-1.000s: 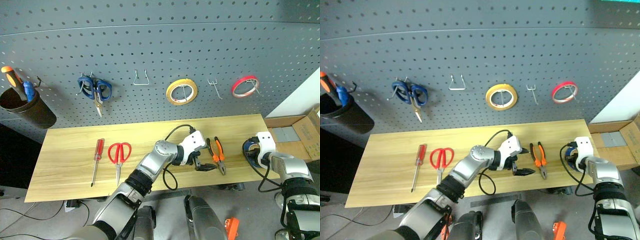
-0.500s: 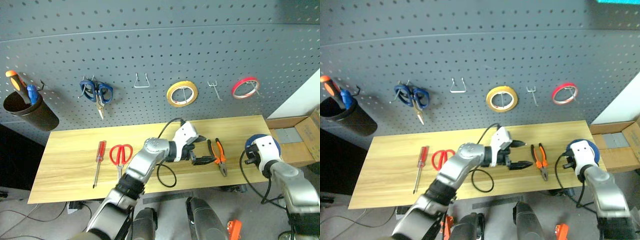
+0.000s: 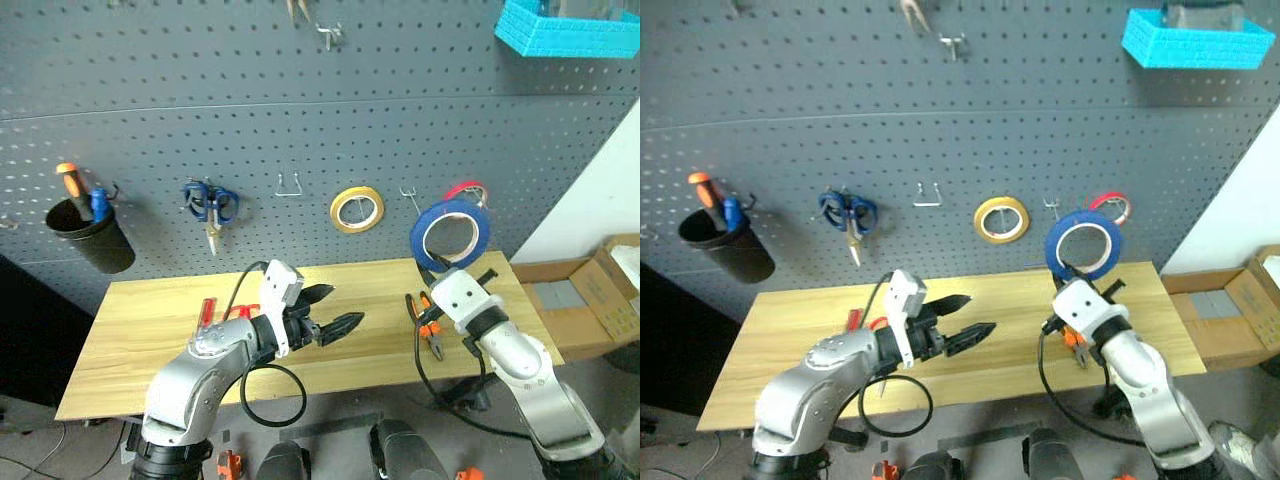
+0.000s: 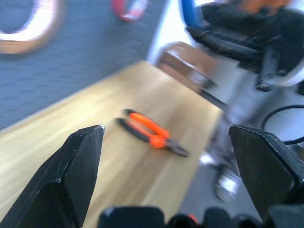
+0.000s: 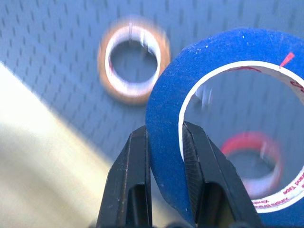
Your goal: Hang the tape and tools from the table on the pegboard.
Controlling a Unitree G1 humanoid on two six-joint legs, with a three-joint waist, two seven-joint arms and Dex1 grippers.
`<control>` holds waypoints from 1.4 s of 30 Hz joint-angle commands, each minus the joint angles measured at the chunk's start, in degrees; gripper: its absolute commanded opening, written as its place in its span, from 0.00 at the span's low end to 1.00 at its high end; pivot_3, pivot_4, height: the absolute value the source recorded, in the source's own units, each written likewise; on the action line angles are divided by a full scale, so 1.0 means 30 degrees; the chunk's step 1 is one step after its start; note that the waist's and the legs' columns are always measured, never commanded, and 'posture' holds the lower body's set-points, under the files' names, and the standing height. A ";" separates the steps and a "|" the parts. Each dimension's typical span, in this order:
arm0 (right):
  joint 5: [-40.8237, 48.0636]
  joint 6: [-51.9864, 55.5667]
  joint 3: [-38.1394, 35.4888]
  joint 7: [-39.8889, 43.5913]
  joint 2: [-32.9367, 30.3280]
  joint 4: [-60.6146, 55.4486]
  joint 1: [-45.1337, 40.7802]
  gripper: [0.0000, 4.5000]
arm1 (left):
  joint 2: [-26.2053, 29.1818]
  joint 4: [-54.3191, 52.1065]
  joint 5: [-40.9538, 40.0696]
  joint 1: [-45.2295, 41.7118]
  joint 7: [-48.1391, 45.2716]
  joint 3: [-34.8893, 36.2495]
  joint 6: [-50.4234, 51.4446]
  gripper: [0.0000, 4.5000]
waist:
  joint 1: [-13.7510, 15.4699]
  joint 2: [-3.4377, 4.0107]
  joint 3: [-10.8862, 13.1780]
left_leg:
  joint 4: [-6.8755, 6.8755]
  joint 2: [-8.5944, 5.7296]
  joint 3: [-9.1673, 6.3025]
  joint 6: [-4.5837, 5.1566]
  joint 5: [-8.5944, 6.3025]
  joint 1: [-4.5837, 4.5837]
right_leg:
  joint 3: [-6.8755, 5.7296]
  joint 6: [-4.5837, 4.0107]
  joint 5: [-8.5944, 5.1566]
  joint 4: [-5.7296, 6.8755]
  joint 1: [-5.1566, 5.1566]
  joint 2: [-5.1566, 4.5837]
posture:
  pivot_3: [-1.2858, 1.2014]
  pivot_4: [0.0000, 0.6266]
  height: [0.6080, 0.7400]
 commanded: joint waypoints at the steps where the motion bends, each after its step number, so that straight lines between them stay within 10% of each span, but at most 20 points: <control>1: 0.0237 -0.2442 -0.0101 0.0685 0.0086 0.3060 -0.2167 0.08 | -0.0061 -0.0326 -0.0199 -0.0475 0.0759 0.0114 -0.0684 1.00 | 0.0107 -0.0042 -0.0184 | 0.0003 0.0000 0.0014 0.0005 0.0003 0.0009 | 0.0011 -0.0011 0.0008 0.0002 0.0011 0.0006 | 0.51 0.04 1.00; 12: 0.3381 -0.1419 -0.1129 0.4593 0.0668 0.9599 -0.5891 0.08 | -0.0444 0.0488 -0.0161 -0.1220 0.1953 -0.0764 -0.1670 1.00 | 0.0858 -0.0046 -0.0712 | -0.0030 0.0002 0.0082 0.0017 0.0002 0.0037 | 0.0073 -0.0145 0.0059 0.0004 0.0007 0.0009 | 0.52 0.02 1.00; 25: 0.4303 0.2300 -0.2019 0.4821 0.0934 0.5557 -0.2574 0.99 | 0.0517 0.1386 -0.0359 -0.1258 0.1083 -0.1563 -0.2104 1.00 | 0.0948 -0.0003 -0.0772 | -0.0033 0.0006 0.0098 0.0031 -0.0004 0.0052 | 0.0088 -0.0144 0.0058 0.0015 0.0008 0.0018 | 0.51 0.09 1.00; 30: 0.4458 1.0419 -0.1945 0.3742 0.1421 0.1673 0.1913 0.99 | 0.3167 0.2509 0.1854 0.1624 -0.0758 -0.3259 -0.5047 1.00 | 0.0909 0.0042 -0.0725 | -0.0121 0.0017 0.0135 0.0051 -0.0017 0.0121 | 0.0115 -0.0177 -0.0017 0.0021 0.0012 0.0018 | 0.49 0.19 1.00; 42: 0.5857 1.8174 -0.4908 0.1237 0.3410 0.4710 -0.2821 0.99 | 0.4535 0.2618 0.3242 0.3413 -0.1785 -0.4468 -0.7215 1.00 | 0.0187 0.0110 0.0745 | -0.0164 0.0046 0.0151 0.0125 0.0023 0.0157 | 0.0122 -0.0123 -0.0053 0.0038 -0.0004 0.0019 | 0.48 0.37 1.00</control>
